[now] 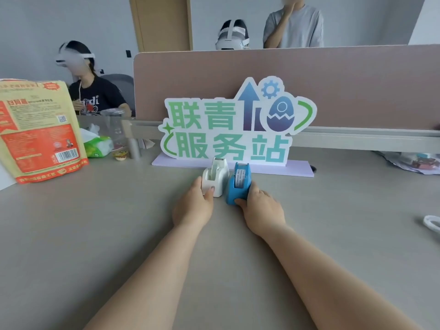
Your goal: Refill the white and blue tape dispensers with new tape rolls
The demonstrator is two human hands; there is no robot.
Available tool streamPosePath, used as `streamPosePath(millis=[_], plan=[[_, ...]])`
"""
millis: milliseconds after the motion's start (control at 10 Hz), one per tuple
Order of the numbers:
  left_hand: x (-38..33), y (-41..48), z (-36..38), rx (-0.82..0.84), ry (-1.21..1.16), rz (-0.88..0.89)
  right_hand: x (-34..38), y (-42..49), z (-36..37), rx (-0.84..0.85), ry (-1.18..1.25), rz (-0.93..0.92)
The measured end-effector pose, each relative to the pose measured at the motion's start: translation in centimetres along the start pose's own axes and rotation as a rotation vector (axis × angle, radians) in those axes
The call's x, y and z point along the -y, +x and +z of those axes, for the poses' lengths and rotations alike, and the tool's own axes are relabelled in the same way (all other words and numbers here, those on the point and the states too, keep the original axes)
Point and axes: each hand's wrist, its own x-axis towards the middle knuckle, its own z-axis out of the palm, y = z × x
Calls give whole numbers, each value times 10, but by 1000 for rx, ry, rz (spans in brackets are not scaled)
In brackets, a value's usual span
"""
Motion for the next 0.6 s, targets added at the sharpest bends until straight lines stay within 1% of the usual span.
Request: streamPosePath(millis=[300,400,500,600], plan=[[-2,11,7,18,123,20,4,20,4,33,3,5],[-3,9,5,25,124,22,5,19,3,49,14,6],[-3,8,5,32,120,23,3,19,2,60,30,15],[-3,9,3,27,5,-60,2,18,3,32,84,23]])
